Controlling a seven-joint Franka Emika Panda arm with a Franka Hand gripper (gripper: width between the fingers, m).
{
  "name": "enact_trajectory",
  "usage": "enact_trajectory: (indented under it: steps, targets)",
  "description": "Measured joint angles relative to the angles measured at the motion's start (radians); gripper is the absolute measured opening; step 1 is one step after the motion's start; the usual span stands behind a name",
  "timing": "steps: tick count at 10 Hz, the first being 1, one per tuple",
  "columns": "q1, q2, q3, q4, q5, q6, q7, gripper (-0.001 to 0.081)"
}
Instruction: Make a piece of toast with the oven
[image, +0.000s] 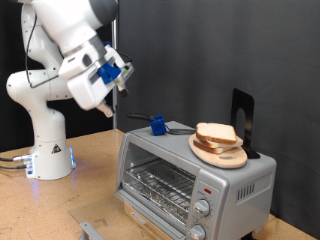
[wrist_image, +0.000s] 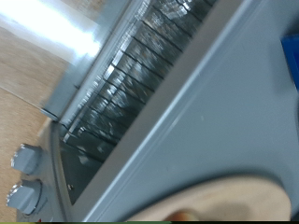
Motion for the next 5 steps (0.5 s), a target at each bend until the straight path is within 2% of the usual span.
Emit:
enact_trajectory:
  steps: [1,2,3,5]
  targets:
    - [-0.013,-0.010,0.026,0.011,-0.071,-0.001,0.023,0.0808]
    - [-0.013,-0.008,0.022,0.008,-0.047,-0.009,0.022,0.0808]
    - [-0.007,-0.008,0.019,0.010,-0.032,-0.044,-0.015,0.0808]
    - [0.032,-0.030,0.022,0.027,-0.009,-0.095,-0.138,0.0808]
